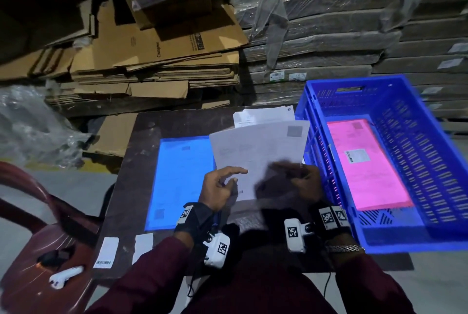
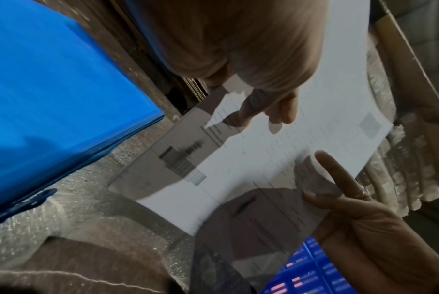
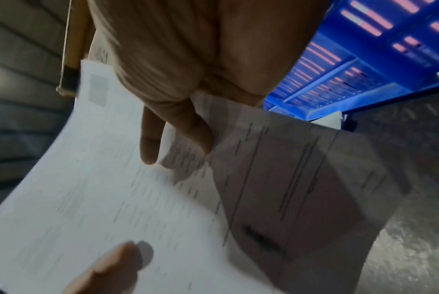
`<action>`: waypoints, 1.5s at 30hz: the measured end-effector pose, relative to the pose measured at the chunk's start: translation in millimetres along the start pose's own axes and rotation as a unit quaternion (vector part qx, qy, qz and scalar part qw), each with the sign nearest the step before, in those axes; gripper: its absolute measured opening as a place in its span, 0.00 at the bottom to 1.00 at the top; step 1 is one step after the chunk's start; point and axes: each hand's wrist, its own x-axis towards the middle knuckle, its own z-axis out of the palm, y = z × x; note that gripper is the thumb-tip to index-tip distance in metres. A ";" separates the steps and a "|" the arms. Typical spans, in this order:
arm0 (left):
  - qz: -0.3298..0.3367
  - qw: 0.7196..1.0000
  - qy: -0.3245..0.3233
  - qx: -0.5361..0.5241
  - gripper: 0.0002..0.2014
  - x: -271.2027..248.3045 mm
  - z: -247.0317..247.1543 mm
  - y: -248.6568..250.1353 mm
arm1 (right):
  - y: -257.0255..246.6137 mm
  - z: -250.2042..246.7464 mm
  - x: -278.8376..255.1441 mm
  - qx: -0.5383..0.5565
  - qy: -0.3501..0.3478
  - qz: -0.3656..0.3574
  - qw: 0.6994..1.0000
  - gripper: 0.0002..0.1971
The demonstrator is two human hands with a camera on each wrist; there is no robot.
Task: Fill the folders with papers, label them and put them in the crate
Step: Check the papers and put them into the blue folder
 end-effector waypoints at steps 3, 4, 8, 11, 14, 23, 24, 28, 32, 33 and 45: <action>-0.012 0.999 0.022 -0.019 0.16 -6.9 3.6 -2.1 | 11.0 -3.5 -2.3 -0.020 -0.005 -0.017 1.000 0.36; -0.031 0.999 0.022 -0.034 0.16 -9.0 6.5 -2.9 | 16.3 -2.5 -3.7 -0.039 0.006 -0.021 0.999 0.36; -0.060 0.997 0.037 -0.033 0.17 -9.3 14.7 -9.4 | 26.1 3.6 -3.5 -0.067 0.029 -0.005 0.997 0.29; -0.040 0.998 0.042 -0.026 0.16 -4.0 12.6 -3.4 | 27.2 5.0 3.3 -0.043 0.052 0.014 0.998 0.31; -0.033 0.998 0.047 -0.020 0.15 -1.8 11.9 -3.1 | 25.2 5.9 5.3 -0.032 0.063 0.010 0.997 0.30; -0.027 0.998 0.055 -0.014 0.16 7.7 12.4 -6.5 | 14.5 0.8 8.2 -0.067 0.013 -0.005 0.998 0.26; -0.019 0.998 0.056 -0.012 0.16 10.1 11.2 -5.9 | 9.3 1.4 10.4 -0.069 0.007 -0.026 0.997 0.24; -0.017 0.998 0.046 0.029 0.18 11.0 9.6 -10.0 | 6.2 2.0 13.0 -0.127 0.002 -0.038 0.991 0.22; -0.030 0.997 0.031 0.061 0.19 5.8 10.4 -17.6 | 9.6 -0.5 8.5 -0.130 0.000 -0.016 0.991 0.24; -0.031 0.997 0.033 0.063 0.19 6.2 10.2 -16.2 | 8.9 -0.9 9.1 -0.129 -0.001 -0.017 0.992 0.24; -0.034 0.997 0.024 0.063 0.20 10.7 11.0 -13.4 | 5.5 1.9 2.5 -0.142 -0.001 0.002 0.990 0.23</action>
